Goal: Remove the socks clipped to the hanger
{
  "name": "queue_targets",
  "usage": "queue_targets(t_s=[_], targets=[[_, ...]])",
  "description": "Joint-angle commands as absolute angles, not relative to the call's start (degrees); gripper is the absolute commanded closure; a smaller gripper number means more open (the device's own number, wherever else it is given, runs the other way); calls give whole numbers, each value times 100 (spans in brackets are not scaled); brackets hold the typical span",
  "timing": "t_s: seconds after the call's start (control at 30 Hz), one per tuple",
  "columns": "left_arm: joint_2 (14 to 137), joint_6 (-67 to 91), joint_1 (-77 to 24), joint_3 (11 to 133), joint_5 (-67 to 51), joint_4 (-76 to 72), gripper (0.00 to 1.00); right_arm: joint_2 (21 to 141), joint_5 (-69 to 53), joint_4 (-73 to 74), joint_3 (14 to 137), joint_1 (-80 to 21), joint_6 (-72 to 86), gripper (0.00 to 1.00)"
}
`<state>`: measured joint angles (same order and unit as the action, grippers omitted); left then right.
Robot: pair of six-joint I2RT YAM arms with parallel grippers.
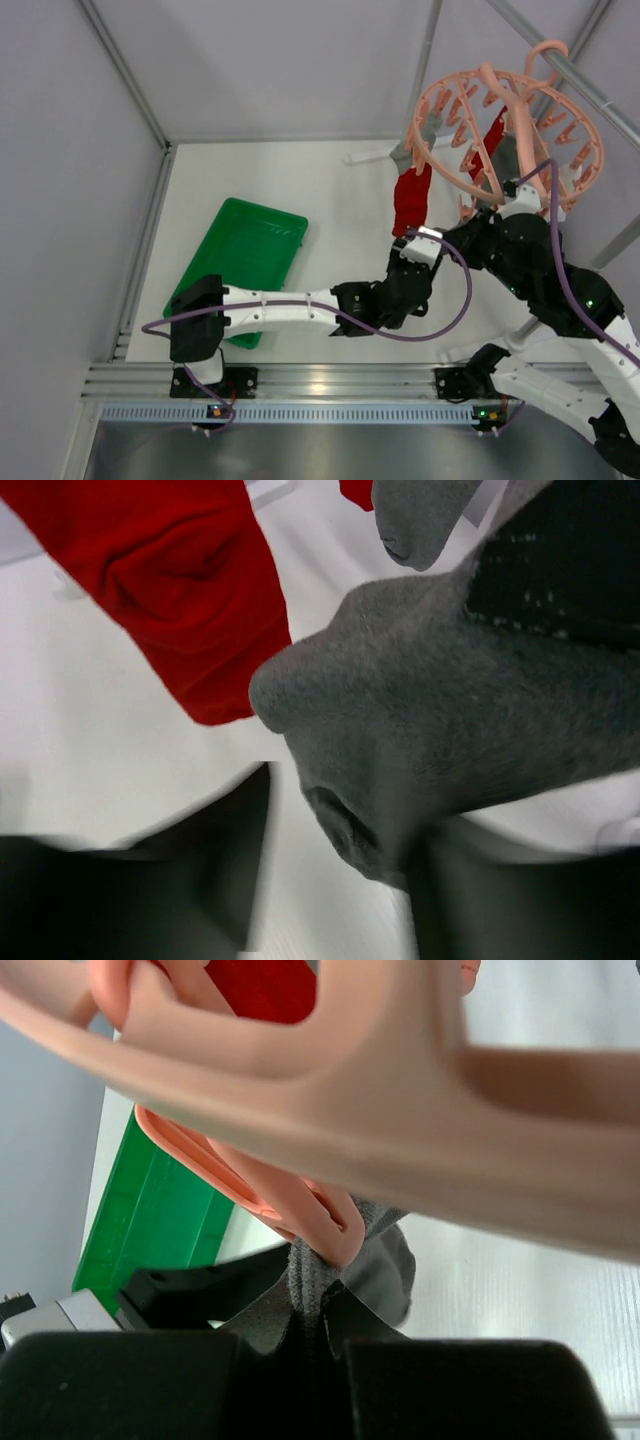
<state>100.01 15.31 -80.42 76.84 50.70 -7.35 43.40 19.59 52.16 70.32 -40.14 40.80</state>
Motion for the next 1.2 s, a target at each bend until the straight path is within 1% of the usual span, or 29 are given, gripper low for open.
queue_targets(t_s=[0.0,0.03,0.07,0.1,0.13,0.17,0.2,0.23,0.27,0.47,0.6,0.63,0.73,0.8,0.83,0.97,1.0,1.03,1.07,1.17], targets=[[10019,1442,-7954,7919,4844,-1125,68,4228,1942,5309,7242,-4096,4157,99],[10011,1424,-7945,7945,4825,-1108,93,4210,1925,5309,7251,-4096,4149,99],[10002,1433,-7945,7945,4825,-1099,100,4193,1934,5309,7251,-4096,4140,95],[9967,1467,-7945,7902,4712,-1099,100,4175,1916,5309,7251,-4096,4114,91],[9880,1511,-7954,7858,4650,-1116,100,4131,1925,5317,7251,-4096,4078,84],[9835,1581,-7954,7823,4615,-1099,100,4113,1925,5335,7286,-4104,4061,67],[9783,1626,-7954,7727,4606,-1107,100,4078,1925,5378,7312,-4096,3965,55],[9739,1669,-7954,7673,4527,-1099,100,4035,1899,5414,7339,-4096,3938,38],[9599,1774,-7954,7612,4457,-1090,100,4008,1890,5484,7382,-4096,3929,1],[9097,2240,-7963,7146,4053,-1081,100,3674,1863,5897,7891,-4096,3788,1],[8921,2460,-7989,7014,3911,-1072,100,3568,2187,6037,8305,-4096,3753,2],[8895,2539,-7998,7005,3876,-1081,100,3690,2241,6125,8427,-4096,3718,4],[8947,2540,-8042,7092,3753,-1081,100,4025,2294,6398,8815,-4104,3569,7],[9009,2505,-8077,7189,3779,-1072,100,4139,2329,6364,8903,-4096,3533,16],[9070,2487,-8121,7224,3797,-1072,100,4166,2364,6337,8921,-4096,3542,22],[9219,2479,-8200,7400,3937,-1064,100,4499,2548,6433,9148,-4096,3481,27],[9255,2470,-8218,7426,3972,-1063,100,4665,2584,6512,9193,-4104,3463,27],[9290,2461,-8244,7453,4103,-1063,100,4728,2593,6539,9228,-4096,3463,27],[9316,2452,-8270,7479,4157,-1055,100,4763,2593,6530,9246,-4096,3437,30],[9360,2487,-8306,7541,4263,-993,100,4843,2812,6469,9229,-4096,3428,31]])
